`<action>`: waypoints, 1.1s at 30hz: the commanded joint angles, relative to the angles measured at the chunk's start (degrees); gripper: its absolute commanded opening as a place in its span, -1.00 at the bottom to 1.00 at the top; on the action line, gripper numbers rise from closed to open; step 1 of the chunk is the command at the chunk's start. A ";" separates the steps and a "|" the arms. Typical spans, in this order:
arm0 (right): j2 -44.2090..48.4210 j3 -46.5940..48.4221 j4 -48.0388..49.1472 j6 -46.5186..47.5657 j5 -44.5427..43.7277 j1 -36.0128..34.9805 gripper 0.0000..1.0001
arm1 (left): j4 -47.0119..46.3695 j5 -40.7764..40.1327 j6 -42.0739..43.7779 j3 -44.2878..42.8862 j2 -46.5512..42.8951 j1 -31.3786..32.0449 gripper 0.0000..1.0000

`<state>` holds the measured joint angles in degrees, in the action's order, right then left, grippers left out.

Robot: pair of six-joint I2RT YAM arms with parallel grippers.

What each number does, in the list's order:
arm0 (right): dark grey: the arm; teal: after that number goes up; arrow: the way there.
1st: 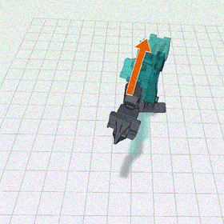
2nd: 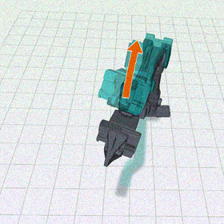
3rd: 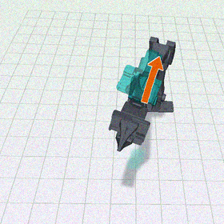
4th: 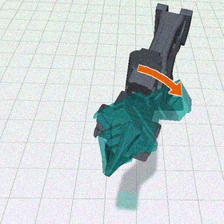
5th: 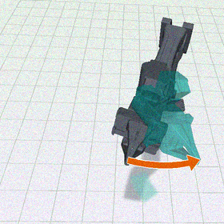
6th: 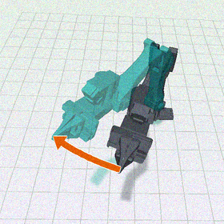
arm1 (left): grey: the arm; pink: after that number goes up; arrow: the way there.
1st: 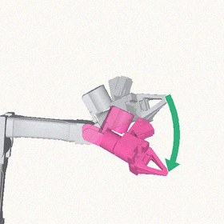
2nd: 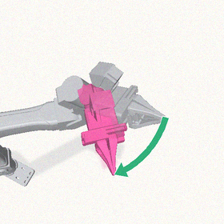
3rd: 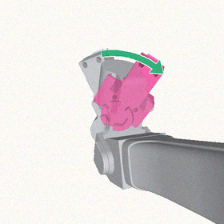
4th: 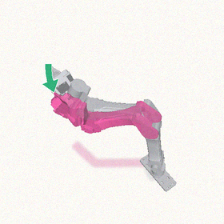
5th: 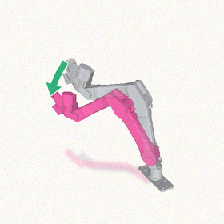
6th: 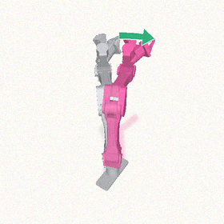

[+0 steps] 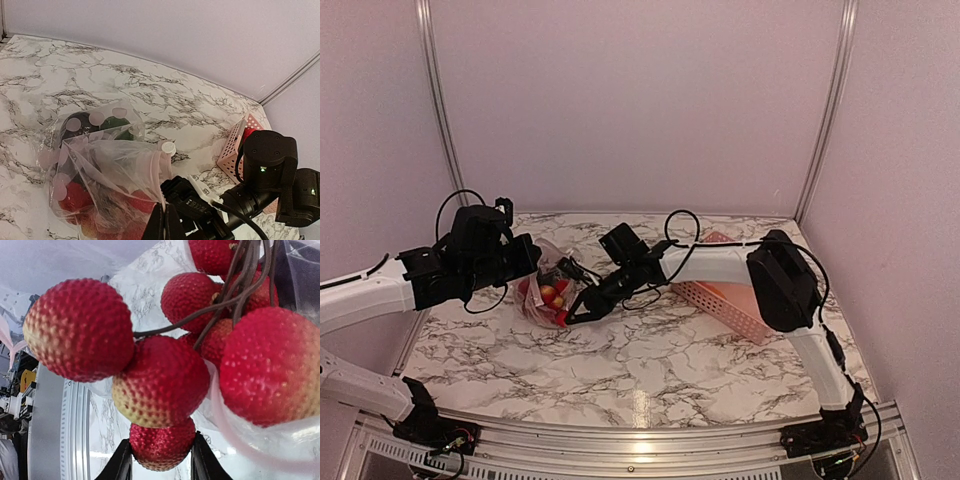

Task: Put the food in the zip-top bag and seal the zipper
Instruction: Adjust the fake fruit in the zipper food storage bag.

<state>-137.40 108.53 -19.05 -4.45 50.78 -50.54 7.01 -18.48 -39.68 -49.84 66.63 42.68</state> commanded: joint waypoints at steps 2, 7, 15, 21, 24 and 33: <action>10.03 -4.85 3.60 -1.01 2.17 0.97 -0.96 | -1.67 0.23 0.04 0.88 0.55 -0.22 -1.00; 11.33 -1.34 4.06 -1.48 0.88 1.60 -0.99 | -3.24 5.86 1.59 -0.35 2.84 -0.15 -1.00; 3.40 9.36 4.09 -5.16 -4.74 1.66 -1.00 | -3.41 9.56 2.72 -3.95 4.98 1.97 -1.00; -2.00 16.92 -0.82 -4.10 -12.48 0.44 -0.81 | -4.02 8.31 2.16 -4.99 2.42 2.92 -1.00; -1.39 16.50 -1.63 -4.14 -11.49 0.39 -0.48 | -3.32 6.30 2.24 -4.79 1.67 2.94 -1.00; 18.12 -0.93 0.60 -1.66 -4.69 7.44 0.29 | 1.80 1.05 1.95 -4.42 2.82 2.45 -1.00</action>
<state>-131.04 113.01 -19.86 -7.51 42.87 -48.12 5.96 -14.55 -38.15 -52.77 69.78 45.39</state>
